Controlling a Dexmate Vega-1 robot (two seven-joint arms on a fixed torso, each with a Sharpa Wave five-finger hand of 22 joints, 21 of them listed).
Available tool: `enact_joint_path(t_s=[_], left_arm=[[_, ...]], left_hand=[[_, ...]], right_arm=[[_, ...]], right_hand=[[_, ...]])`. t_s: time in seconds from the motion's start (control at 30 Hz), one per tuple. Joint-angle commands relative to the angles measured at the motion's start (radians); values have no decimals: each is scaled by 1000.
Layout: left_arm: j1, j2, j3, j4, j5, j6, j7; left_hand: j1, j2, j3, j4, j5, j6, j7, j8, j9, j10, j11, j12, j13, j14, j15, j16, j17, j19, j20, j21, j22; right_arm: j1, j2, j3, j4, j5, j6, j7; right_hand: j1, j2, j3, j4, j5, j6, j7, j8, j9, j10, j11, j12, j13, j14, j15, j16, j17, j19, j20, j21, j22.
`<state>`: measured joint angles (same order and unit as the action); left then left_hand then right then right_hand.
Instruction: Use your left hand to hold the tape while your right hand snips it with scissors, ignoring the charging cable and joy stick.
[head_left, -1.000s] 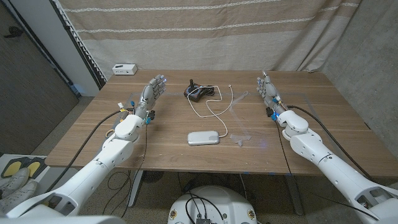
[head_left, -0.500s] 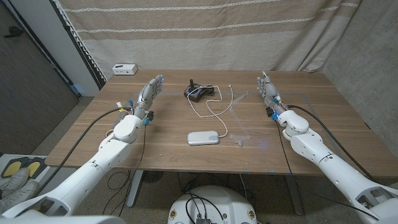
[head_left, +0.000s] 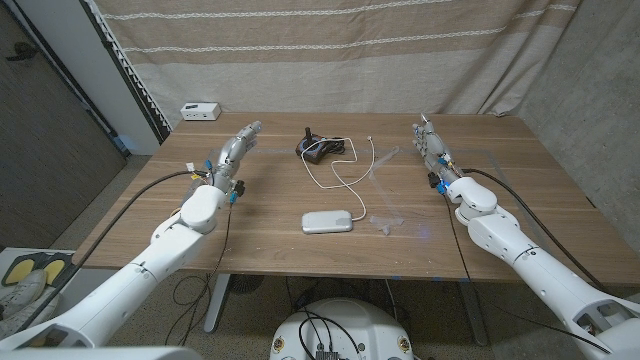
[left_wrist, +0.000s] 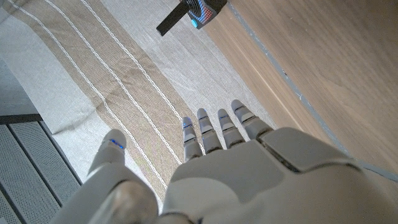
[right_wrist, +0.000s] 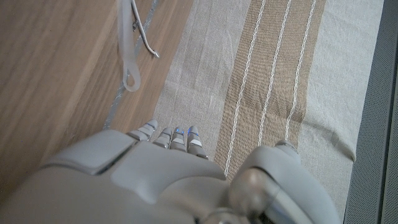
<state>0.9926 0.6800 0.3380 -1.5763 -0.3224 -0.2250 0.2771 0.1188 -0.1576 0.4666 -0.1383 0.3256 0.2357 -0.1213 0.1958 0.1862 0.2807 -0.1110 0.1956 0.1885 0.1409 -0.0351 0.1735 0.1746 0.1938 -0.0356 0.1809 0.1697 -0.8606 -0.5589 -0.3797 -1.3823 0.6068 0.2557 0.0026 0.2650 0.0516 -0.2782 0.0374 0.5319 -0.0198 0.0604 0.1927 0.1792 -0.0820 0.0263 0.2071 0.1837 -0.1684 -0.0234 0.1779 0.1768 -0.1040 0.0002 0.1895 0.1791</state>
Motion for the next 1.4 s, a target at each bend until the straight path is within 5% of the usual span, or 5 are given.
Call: enact_joint_path(t_s=[0.03, 0.47, 0.67, 0.8, 1.4], left_arm=[[29, 8, -9, -65, 93, 83, 113], [51, 15, -3, -133, 190, 184, 206], [69, -25, -6, -141, 254, 208, 316], [70, -19, -10, -139, 260, 205, 313], [83, 26, -28, -158, 272, 296, 295]], left_hand=[[-6, -2, -4, -1, 6, 13, 7, 4, 3, -7, 0, 0, 2, -14, -127, -2, 2, -15, -101, -3, 5], [-1, 1, -7, -4, 12, 15, -10, 5, 3, -9, -6, 2, 3, -18, -124, 2, 2, -19, -92, 1, 5], [8, -1, -13, -11, 22, 63, -24, 22, 5, 39, -12, 23, 4, 24, -130, 19, 1, 19, -73, 17, 4], [10, -3, -14, -12, 24, 64, -28, 21, 4, 36, -5, 21, 4, 26, -130, 18, 1, 21, -73, 17, 4], [21, -4, -19, -17, 32, 46, -35, 10, 4, 0, -4, 6, 3, 18, -126, 12, 1, 19, -54, 14, 4]], right_arm=[[4, -5, 1, 16, 3, -4, 12], [24, 1, -8, 83, 2, 22, 57], [39, 12, -10, 114, 7, 31, 73], [40, 8, -13, 114, -4, 39, 75], [-6, -17, -13, -6, -55, -4, -38]], right_hand=[[10, 0, -7, -5, 8, 0, -7, 0, 4, -4, -2, -2, 3, -6, -1, -1, 3, -6, 0, -1, 2], [12, 1, -7, -6, 10, 0, -7, 0, 4, -4, -5, -1, 3, -11, -4, -1, 3, -8, -1, 0, 2], [13, 1, -7, -7, 10, 0, -8, 0, 4, -4, -7, -1, 3, -13, -6, -1, 3, -10, -1, -1, 2], [19, 3, -7, -11, 14, -13, -7, -3, 4, -19, -9, -4, 3, -70, 3, -11, 3, -43, -1, -7, 2], [25, 4, -8, -14, 18, -29, -14, -5, 4, -35, -18, -6, 4, -89, -11, -6, 3, -63, 0, -6, 3]])
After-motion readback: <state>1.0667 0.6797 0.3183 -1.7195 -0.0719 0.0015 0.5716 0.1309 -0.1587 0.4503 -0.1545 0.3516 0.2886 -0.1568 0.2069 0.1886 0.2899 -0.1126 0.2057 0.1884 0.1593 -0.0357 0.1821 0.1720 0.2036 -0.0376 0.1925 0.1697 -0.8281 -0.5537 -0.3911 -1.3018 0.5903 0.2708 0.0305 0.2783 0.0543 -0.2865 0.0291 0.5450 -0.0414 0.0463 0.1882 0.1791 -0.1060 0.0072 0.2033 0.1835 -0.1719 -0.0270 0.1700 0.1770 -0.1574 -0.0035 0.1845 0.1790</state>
